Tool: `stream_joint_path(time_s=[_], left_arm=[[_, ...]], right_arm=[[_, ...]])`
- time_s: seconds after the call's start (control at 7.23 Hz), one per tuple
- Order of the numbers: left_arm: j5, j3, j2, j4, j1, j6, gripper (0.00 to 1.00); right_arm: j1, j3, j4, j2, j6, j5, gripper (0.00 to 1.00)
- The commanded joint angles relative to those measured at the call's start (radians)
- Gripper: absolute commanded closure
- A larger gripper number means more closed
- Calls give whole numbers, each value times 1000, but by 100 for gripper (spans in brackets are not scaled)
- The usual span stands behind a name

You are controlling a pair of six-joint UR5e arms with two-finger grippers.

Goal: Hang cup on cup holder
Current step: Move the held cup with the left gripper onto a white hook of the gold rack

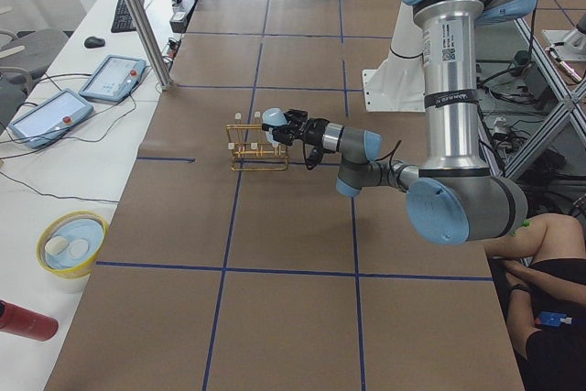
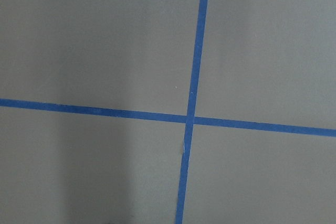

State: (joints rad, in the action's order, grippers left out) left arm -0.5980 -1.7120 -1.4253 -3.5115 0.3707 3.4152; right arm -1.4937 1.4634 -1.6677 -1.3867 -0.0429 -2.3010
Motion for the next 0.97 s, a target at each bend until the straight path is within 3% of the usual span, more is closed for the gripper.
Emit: stream_joint_path(time_s=[0.0, 0.28, 0.83], left_arm=[[98, 34, -61, 0, -30, 30, 100], [156, 99, -128, 0, -45, 38, 100], [185, 163, -190, 2, -46, 38, 100]], right_arm=[[1, 0, 0, 0, 0, 0, 0], [0, 0, 0, 0, 0, 0, 0], [0, 0, -1, 0, 0, 0, 0]])
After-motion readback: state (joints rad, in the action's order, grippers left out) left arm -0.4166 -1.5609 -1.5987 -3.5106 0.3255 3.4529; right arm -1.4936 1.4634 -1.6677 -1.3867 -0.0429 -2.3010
